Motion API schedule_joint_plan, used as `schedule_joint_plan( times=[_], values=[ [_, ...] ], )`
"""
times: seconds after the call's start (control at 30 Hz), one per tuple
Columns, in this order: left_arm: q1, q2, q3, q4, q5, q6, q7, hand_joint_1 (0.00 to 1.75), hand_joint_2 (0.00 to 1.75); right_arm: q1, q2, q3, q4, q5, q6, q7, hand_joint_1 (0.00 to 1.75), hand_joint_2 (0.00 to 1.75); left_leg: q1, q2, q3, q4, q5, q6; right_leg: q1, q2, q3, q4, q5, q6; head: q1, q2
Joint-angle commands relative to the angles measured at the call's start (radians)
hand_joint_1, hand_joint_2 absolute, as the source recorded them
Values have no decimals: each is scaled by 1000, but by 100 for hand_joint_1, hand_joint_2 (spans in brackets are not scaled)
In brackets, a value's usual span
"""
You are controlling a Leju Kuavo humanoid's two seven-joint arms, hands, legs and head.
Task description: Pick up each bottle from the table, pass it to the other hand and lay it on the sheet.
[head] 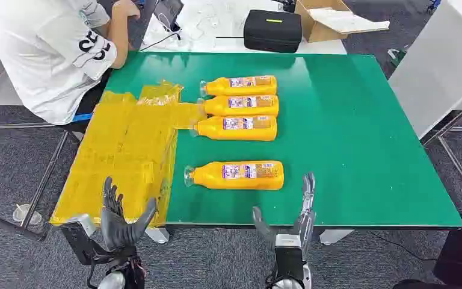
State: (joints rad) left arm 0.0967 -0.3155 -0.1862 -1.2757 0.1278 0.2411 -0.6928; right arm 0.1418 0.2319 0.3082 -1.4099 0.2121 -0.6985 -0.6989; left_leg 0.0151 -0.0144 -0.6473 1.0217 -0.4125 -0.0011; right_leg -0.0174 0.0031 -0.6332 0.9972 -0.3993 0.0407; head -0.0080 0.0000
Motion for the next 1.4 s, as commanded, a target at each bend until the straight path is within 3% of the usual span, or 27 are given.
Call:
schedule_joint_plan(
  times=[0.03, 0.33, 0.47, 0.93, 1.13, 1.4],
  values=[
    [-15, 25, 4, 28, 5, -3, 6, 0, 175, -19, -25, -3, 27, -6, 0, 1, 0, 175, 0, 3, 8, -1, -3, 1, 1, 1, 8, -2, -2, -2, 0, 0],
    [-12, 25, 11, 28, 5, 1, 6, 0, 175, -13, -24, -18, 25, 13, 0, 1, 0, 175, 0, 2, 6, -1, -2, 1, 1, 0, 6, -2, -1, -2, 0, 0],
    [-22, 34, 10, 13, -112, 86, -5, 0, 175, -20, -29, -11, 30, 11, 0, 1, 0, 175, 0, 1, 4, -1, -1, 1, 1, 0, 4, -1, -1, -1, 0, 0],
    [-21, 25, 24, 25, -98, 50, -5, 0, 175, -36, -31, -16, 89, 31, 13, 1, 0, 175, 0, 2, 4, -2, -1, 1, 1, 0, 4, -2, 0, -1, 0, 0],
    [-36, 21, 39, 43, -50, -26, 14, 0, 175, -84, -61, -34, 90, 183, 77, 107, 0, 175, 0, 2, 7, -2, -2, 1, 1, 1, 7, -3, -1, -2, 0, 0],
    [-70, 21, 43, 81, -36, -74, 26, 0, 175, -272, -147, -119, 95, 246, 211, 249, 0, 175, 0, 2, 5, -1, 0, 2, 0, 1, 5, -2, 0, -1, 0, 0]
  ],
)
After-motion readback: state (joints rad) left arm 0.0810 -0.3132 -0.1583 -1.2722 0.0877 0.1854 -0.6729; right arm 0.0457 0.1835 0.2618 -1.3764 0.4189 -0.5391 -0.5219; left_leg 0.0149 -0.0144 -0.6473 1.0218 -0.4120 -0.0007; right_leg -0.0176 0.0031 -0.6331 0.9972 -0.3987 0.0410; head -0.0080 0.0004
